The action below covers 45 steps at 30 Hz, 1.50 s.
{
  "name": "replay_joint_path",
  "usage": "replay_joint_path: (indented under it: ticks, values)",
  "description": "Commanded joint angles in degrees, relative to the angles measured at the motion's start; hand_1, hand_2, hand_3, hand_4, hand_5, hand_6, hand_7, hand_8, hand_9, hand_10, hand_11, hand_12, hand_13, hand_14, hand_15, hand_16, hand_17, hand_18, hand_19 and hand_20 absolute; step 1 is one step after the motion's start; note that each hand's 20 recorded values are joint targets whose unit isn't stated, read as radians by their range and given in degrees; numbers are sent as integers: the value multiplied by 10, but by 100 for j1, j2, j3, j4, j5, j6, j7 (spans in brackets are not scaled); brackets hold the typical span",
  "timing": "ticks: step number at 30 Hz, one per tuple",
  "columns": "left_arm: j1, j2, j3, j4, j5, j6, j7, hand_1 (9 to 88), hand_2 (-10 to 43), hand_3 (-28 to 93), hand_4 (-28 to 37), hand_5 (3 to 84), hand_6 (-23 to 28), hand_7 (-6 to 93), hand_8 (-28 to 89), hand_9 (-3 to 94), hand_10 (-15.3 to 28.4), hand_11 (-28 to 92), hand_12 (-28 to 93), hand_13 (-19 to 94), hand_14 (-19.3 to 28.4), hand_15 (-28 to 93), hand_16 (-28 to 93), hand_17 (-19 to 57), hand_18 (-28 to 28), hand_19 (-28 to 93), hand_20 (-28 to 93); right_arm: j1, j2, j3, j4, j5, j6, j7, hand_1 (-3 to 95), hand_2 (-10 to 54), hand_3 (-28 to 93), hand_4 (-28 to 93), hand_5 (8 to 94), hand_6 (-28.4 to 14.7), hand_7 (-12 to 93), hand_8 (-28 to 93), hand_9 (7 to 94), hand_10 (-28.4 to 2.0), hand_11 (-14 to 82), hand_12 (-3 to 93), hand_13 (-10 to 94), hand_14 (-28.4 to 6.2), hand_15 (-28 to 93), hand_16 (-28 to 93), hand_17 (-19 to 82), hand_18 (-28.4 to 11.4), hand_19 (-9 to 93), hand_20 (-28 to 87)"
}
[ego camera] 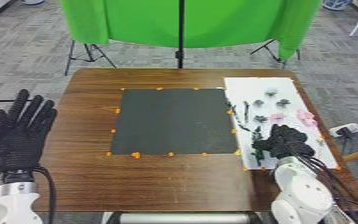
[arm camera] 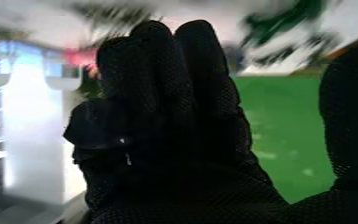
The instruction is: Arrange flowers
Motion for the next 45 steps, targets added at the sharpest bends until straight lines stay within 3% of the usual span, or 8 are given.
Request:
replay_joint_path:
  ticks: [1,7,9,14,17,29,36,45]
  values:
    - [118,-16,36,-13,-55,161,-26,235,114,748,-283,387,65,63,-86,338,132,101,82,244,152,178,-24,-77,132,239,92,329,-314,-289,654,-299,-226,134,247,-95,750,-283,688,-70,217,-110,665,-202,326,229,577,-178,672,214,305,-284,932,622]
    - [82,-19,80,-17,-117,115,-80,236,116,749,-283,390,65,64,-86,341,134,105,82,246,153,184,-24,-78,133,244,94,419,-348,-692,1067,-589,-92,-33,360,-95,809,-281,753,-37,239,-121,740,-178,312,226,638,-161,642,221,315,-284,932,635]
    - [98,12,62,-41,-106,69,-62,236,116,749,-283,390,65,65,-86,341,134,105,81,246,153,185,-25,-78,133,244,94,401,-436,-710,1128,-711,-180,-40,451,-95,766,-282,823,-28,188,6,814,-158,247,238,685,-146,594,237,318,-282,932,624]
    - [92,-10,55,-27,-154,63,-103,235,115,751,-283,391,66,65,-87,341,135,106,82,245,154,189,-26,-79,133,245,94,322,-461,-756,1186,-684,-196,-137,551,-95,713,-283,896,-7,150,42,927,-130,81,377,747,-122,512,339,336,-278,932,623]
    - [79,-17,67,-5,-205,45,-103,234,115,751,-283,392,66,65,-87,342,134,105,81,245,155,189,-27,-79,134,247,94,281,-470,-767,1148,-608,7,-43,573,-95,736,-283,925,1,180,41,937,-125,112,376,767,-114,490,393,345,-276,932,624]
    - [173,-27,8,-31,-398,83,30,235,115,749,-283,392,66,63,-87,342,134,103,81,246,155,190,-28,-79,135,247,92,386,-138,-715,164,-282,2114,505,542,-95,819,-249,925,-18,196,138,937,-120,162,381,779,-131,523,402,369,-283,932,643]
    - [178,10,26,-52,-565,293,116,237,112,752,-283,397,66,66,-87,347,135,109,81,248,154,192,-29,-77,135,247,92,1378,-182,-1307,-29,405,2517,445,526,-95,829,-205,918,-26,202,176,937,-119,171,385,772,-138,548,399,376,-284,932,663]
    - [60,106,161,-16,-568,397,97,241,110,752,-283,400,68,66,-88,347,137,111,79,247,152,193,-31,-77,134,249,92,2485,-960,-2400,581,848,2491,-66,507,-95,835,-164,912,-25,207,199,937,-116,174,394,766,-142,569,392,376,-284,932,669]
